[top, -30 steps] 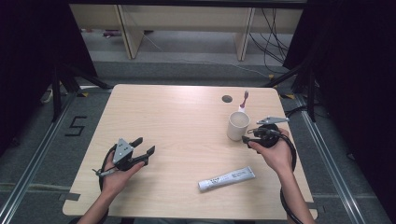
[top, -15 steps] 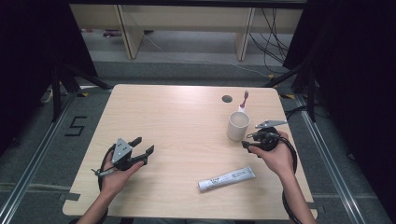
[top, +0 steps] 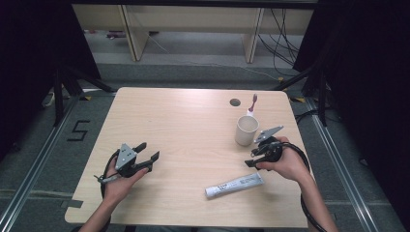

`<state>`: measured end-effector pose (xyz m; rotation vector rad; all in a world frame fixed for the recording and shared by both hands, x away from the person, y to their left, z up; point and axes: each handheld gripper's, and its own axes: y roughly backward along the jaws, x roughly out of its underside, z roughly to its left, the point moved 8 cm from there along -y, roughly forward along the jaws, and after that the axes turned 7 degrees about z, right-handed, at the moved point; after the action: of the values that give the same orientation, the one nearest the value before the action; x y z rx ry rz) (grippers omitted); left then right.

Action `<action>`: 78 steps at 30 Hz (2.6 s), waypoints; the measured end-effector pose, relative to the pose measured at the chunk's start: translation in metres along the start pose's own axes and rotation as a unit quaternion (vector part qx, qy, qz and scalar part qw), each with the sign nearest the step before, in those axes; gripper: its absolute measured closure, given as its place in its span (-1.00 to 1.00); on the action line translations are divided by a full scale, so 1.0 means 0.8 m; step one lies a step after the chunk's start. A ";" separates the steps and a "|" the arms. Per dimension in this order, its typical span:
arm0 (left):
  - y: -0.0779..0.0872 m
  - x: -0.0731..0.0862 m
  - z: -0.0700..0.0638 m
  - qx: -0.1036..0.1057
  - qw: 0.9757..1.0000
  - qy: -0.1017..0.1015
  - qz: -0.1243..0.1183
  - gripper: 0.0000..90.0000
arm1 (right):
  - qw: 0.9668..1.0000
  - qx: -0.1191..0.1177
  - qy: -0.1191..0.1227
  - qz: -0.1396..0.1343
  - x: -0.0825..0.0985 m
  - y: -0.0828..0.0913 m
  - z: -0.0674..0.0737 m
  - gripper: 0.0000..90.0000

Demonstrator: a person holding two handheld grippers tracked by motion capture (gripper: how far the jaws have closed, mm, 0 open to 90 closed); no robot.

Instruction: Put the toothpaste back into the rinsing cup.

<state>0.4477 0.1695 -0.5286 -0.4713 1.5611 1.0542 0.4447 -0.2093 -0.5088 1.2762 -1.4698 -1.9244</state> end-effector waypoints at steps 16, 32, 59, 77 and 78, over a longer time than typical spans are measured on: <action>0.001 -0.001 -0.002 0.002 1.000 -0.002 0.006 -0.20 | 0.976 -0.029 0.155 0.152 0.008 -0.013 0.047 -0.06; 0.001 0.000 -0.006 0.006 1.000 -0.006 0.011 -0.21 | 0.956 -0.023 0.219 0.193 0.005 -0.025 0.059 -0.13; -0.001 -0.002 -0.008 0.013 1.000 -0.010 0.006 -0.21 | 0.927 -0.042 0.284 0.242 0.007 -0.049 0.072 -0.05; 0.000 0.000 -0.008 0.011 1.000 -0.010 0.017 -0.21 | 0.923 -0.044 0.293 0.244 0.007 -0.062 0.069 0.06; 0.001 0.000 -0.008 0.012 1.000 -0.009 0.017 -0.21 | 0.923 -0.045 0.293 0.243 0.007 -0.062 0.070 0.07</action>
<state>0.4435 0.1642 -0.5285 -0.4189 1.5691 1.0618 0.4052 -0.1650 -0.5549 1.1639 -1.2122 -1.1390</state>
